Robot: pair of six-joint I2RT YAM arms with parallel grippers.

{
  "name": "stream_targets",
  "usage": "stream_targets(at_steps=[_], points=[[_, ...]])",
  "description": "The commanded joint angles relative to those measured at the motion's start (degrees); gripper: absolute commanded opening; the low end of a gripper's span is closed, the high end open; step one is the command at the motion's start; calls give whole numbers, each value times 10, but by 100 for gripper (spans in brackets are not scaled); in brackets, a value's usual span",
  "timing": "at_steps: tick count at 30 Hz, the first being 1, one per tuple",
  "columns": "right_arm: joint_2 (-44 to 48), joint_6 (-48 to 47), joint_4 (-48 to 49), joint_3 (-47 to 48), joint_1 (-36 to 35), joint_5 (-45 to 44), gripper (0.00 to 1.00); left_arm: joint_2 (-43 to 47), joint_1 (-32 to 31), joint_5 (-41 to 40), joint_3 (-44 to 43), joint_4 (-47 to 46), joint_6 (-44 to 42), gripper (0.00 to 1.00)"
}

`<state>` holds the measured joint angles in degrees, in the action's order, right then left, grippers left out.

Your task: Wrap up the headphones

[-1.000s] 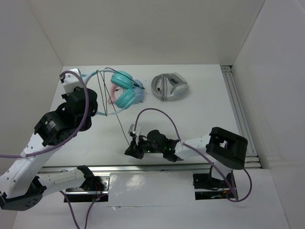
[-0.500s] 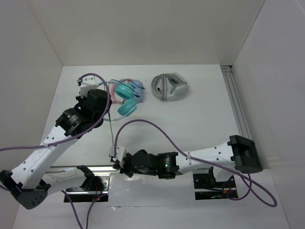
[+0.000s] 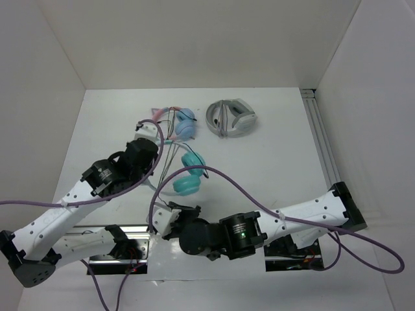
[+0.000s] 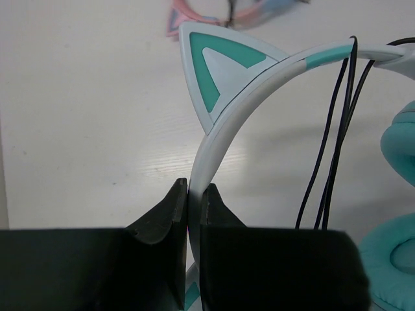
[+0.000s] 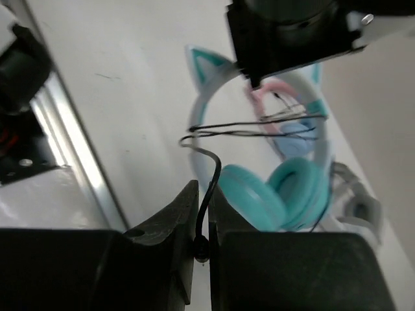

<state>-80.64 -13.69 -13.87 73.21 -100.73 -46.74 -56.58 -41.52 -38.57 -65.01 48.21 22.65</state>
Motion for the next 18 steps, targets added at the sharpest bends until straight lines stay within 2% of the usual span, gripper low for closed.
stream_targets(at_steps=[1, 5, 8, 15, 18], points=[[-30, -66, -82, 47, -8, -147, 0, 9, -51, 75, 8, -57, -24, 0], [-28, -72, -93, 43, -8, -200, 0, 2, -105, 44, 21, -31, -13, 0], [16, -84, -45, -5, 5, -213, 0, 18, -125, 38, 34, -20, 0, 0], [72, -83, 3, -70, 34, -215, 0, 66, -147, 114, 59, 5, -7, 0], [79, -78, 5, -83, 51, -208, 0, 72, -153, 175, 59, 0, -28, 0]])
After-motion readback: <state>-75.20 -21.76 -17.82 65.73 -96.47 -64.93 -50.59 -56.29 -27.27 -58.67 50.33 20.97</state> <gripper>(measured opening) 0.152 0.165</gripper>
